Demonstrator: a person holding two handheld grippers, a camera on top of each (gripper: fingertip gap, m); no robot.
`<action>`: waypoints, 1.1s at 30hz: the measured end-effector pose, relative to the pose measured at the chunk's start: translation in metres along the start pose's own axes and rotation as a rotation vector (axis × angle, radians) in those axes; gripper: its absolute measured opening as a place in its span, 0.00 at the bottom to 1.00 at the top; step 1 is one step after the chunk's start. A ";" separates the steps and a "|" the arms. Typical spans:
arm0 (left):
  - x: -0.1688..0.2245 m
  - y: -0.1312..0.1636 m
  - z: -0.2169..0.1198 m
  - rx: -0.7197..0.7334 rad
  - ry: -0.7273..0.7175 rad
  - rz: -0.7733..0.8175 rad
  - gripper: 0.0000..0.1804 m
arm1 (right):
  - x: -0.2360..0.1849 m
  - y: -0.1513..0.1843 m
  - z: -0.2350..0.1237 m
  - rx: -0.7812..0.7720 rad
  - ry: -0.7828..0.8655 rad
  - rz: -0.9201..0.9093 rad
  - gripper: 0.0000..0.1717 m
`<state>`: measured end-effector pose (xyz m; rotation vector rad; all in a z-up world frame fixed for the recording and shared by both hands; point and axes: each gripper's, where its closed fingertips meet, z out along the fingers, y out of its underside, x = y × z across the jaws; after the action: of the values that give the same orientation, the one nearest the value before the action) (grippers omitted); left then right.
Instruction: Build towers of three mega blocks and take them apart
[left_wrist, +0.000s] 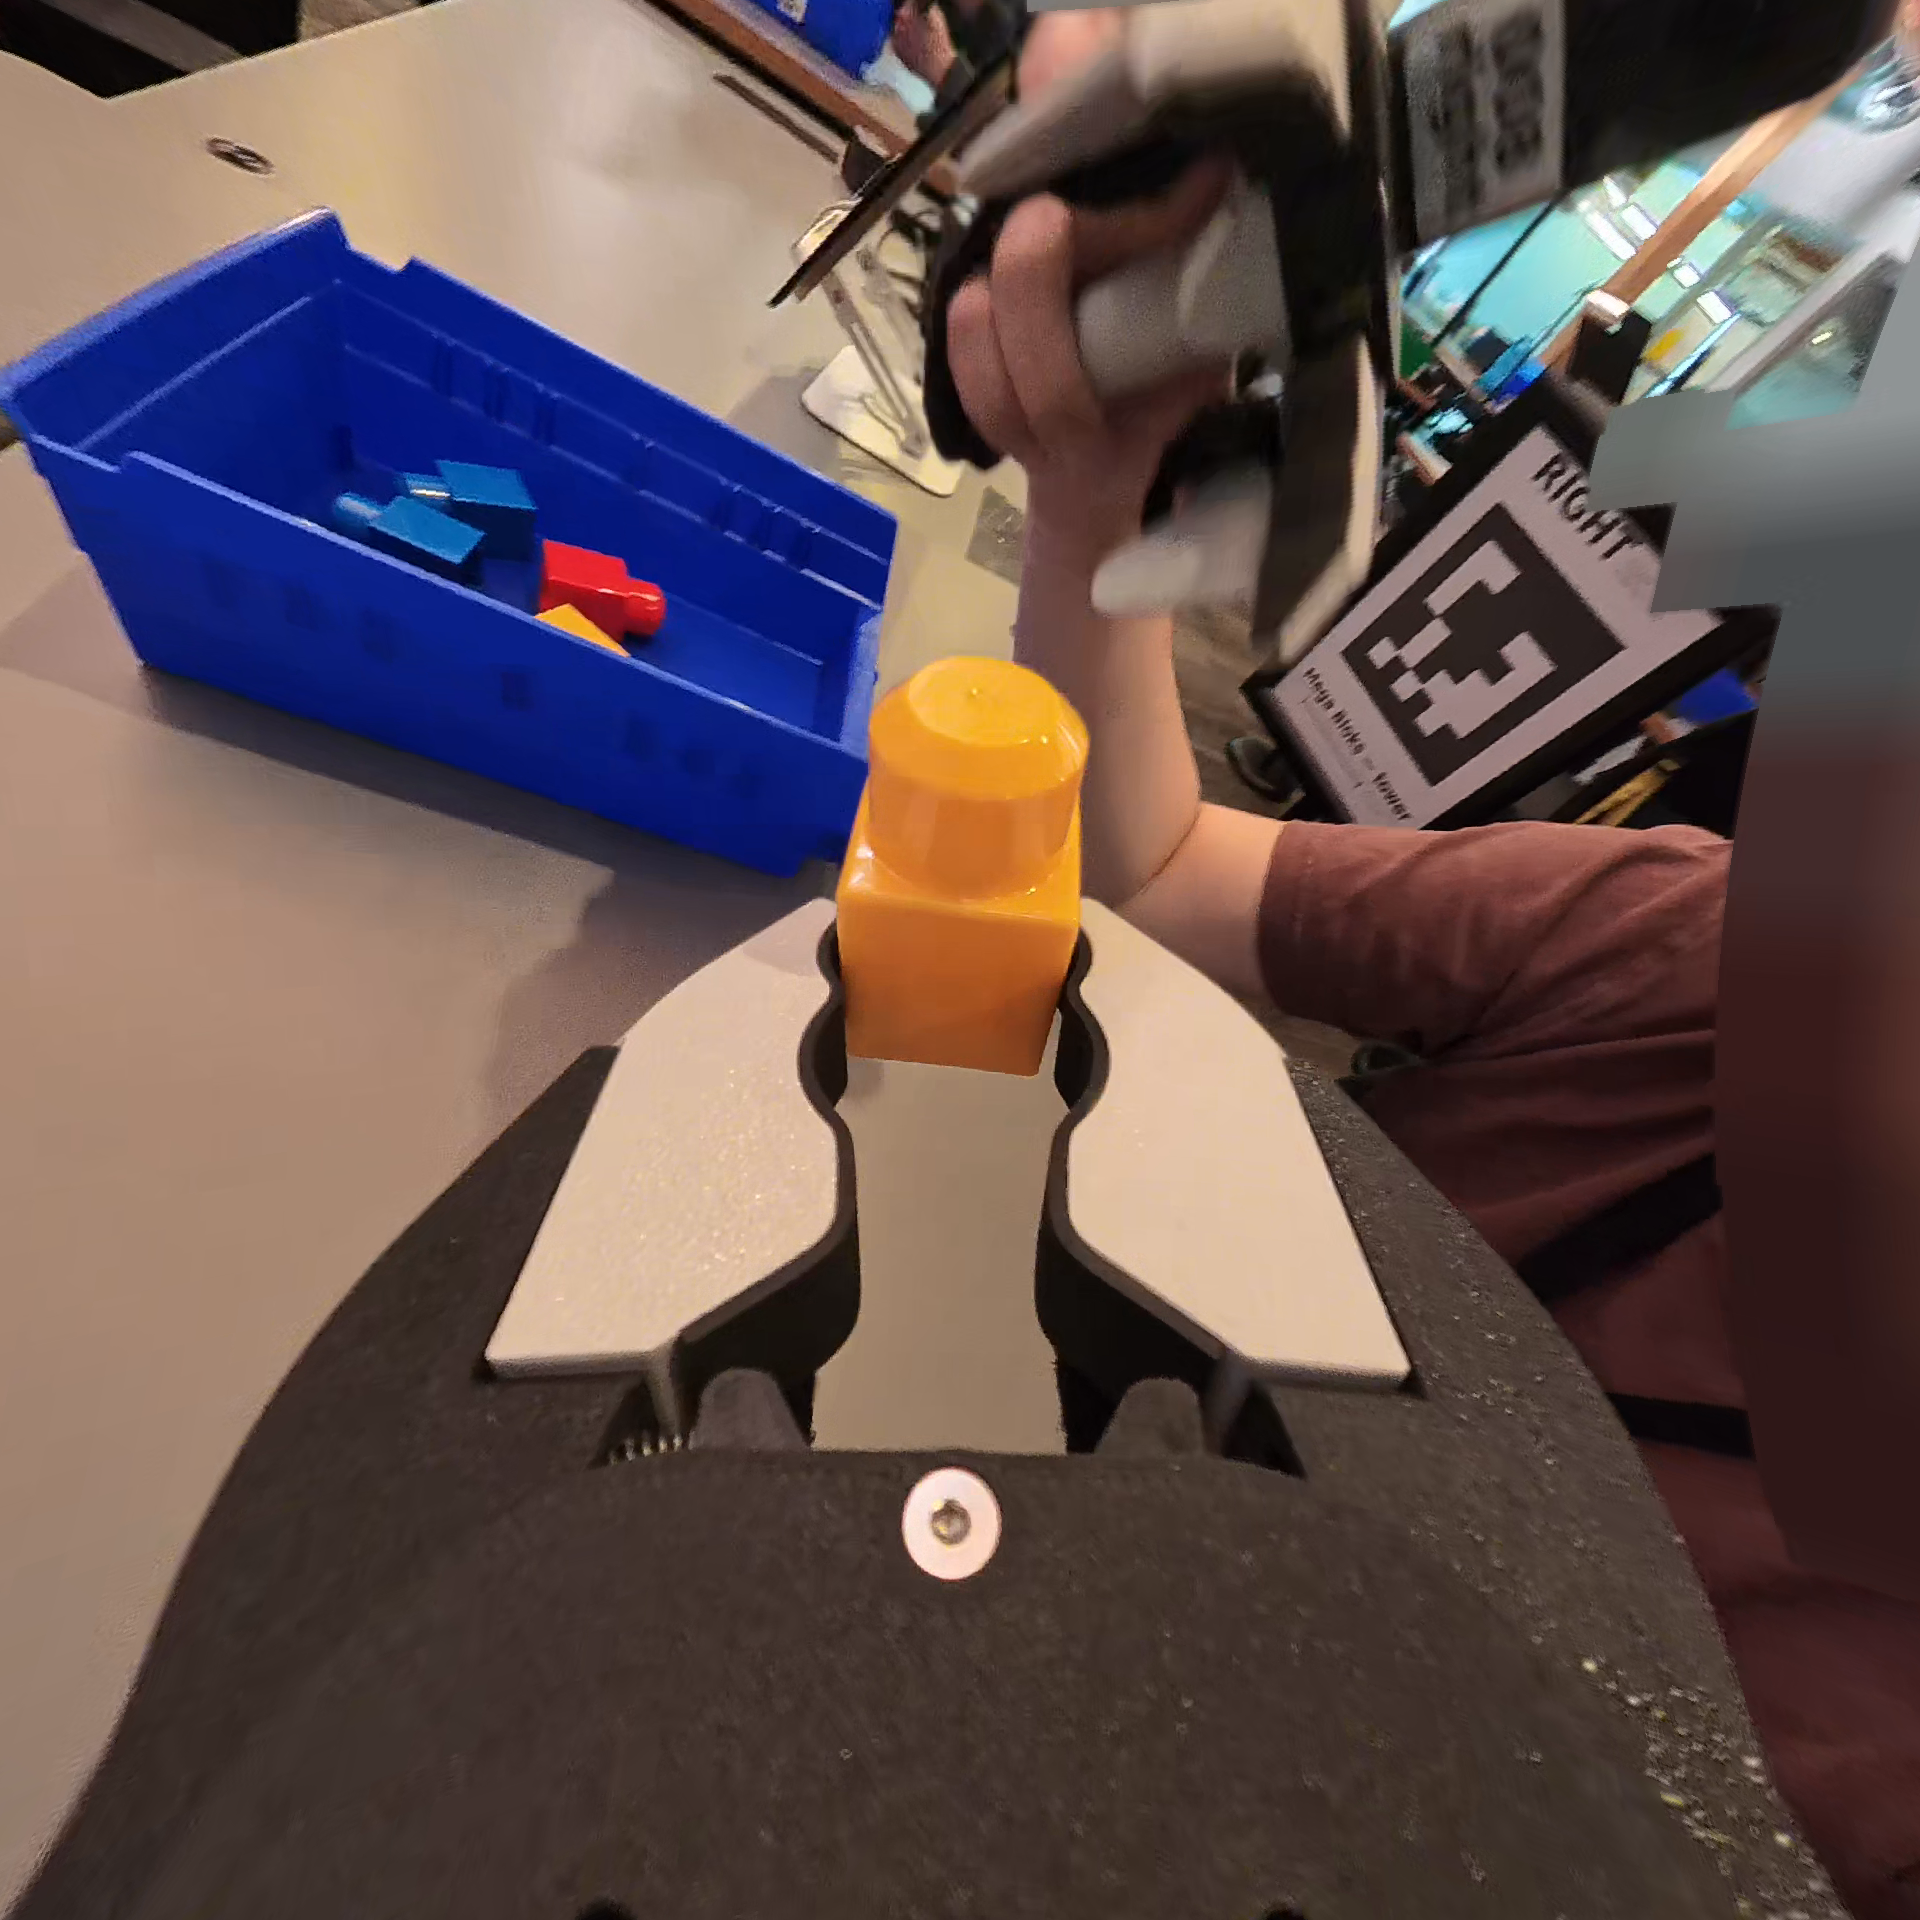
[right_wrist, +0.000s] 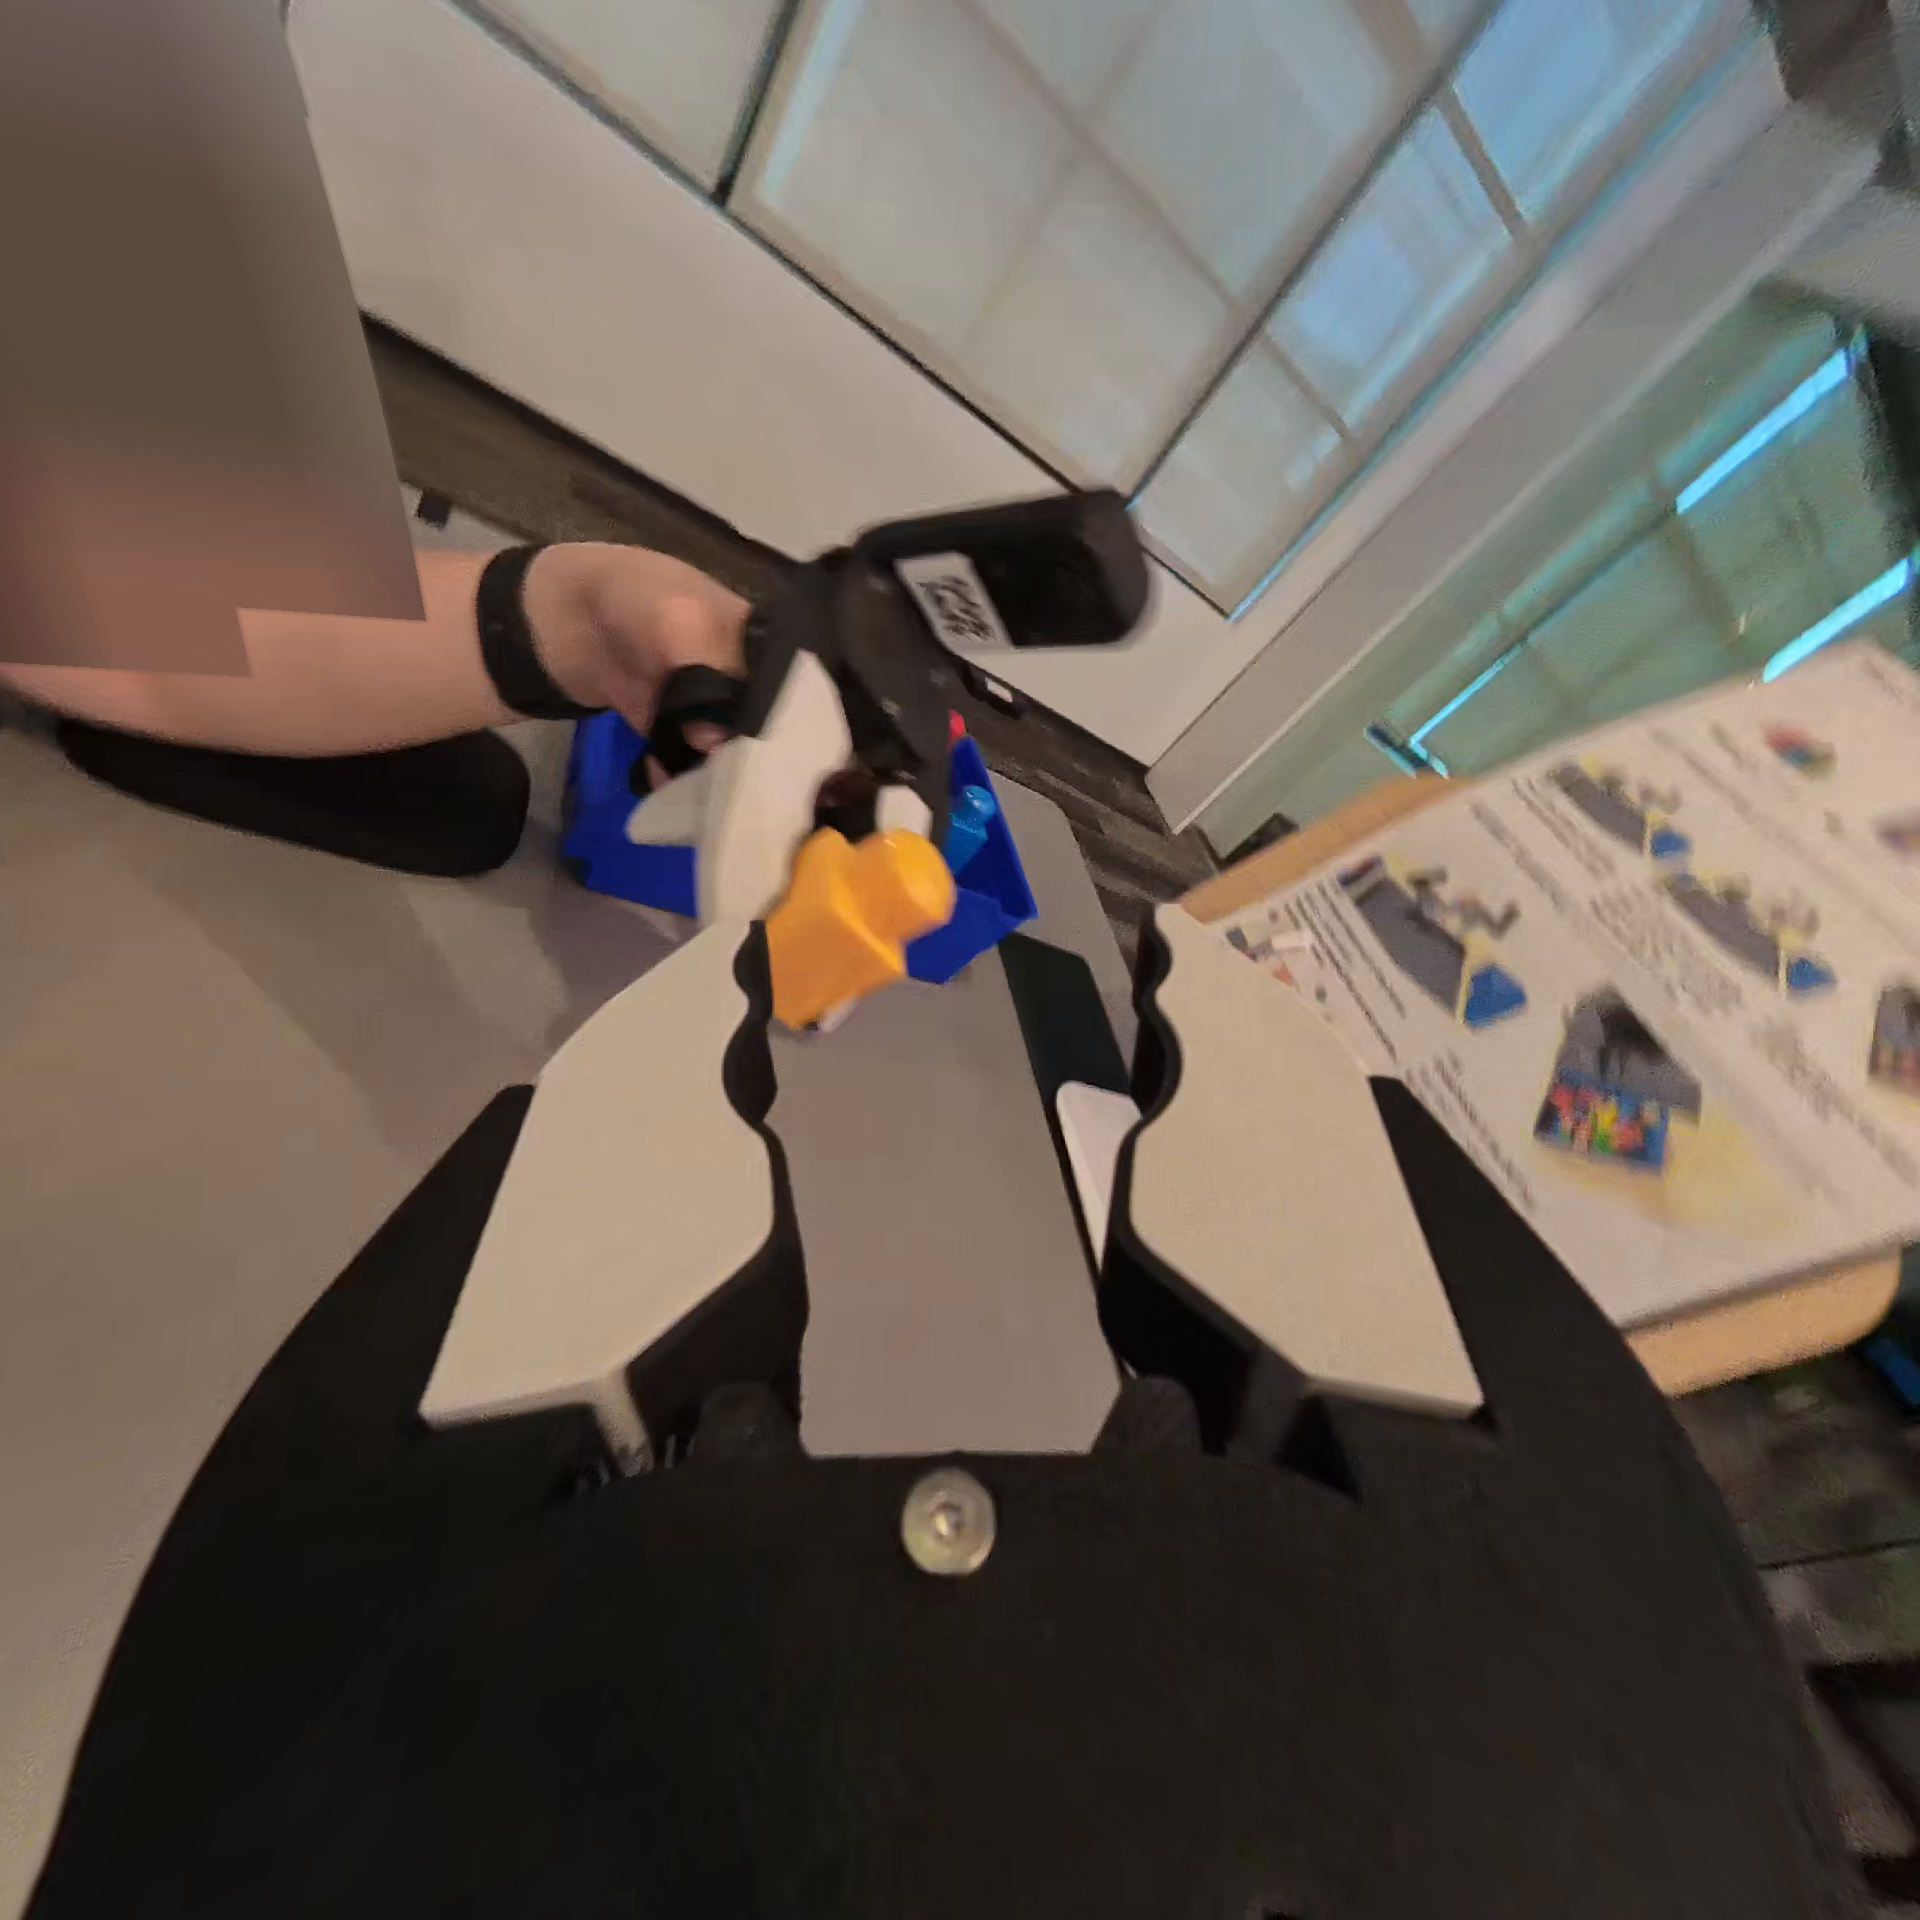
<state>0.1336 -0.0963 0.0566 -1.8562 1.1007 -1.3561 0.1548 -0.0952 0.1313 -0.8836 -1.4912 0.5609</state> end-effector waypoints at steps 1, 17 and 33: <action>0.002 -0.001 -0.001 0.007 0.016 -0.009 0.20 | -0.010 -0.001 0.012 -0.036 -0.001 -0.063 0.42; 0.009 -0.014 -0.028 0.065 0.008 -0.040 0.34 | 0.020 0.047 -0.004 -0.314 0.150 -0.120 0.39; -0.072 0.056 -0.263 0.012 -1.025 -0.187 0.36 | 0.047 0.341 -0.091 -0.950 0.254 0.620 0.37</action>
<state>-0.1418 -0.0566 0.0586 -2.2329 0.3765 -0.3236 0.3139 0.1286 -0.0962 -2.1114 -1.2036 0.1210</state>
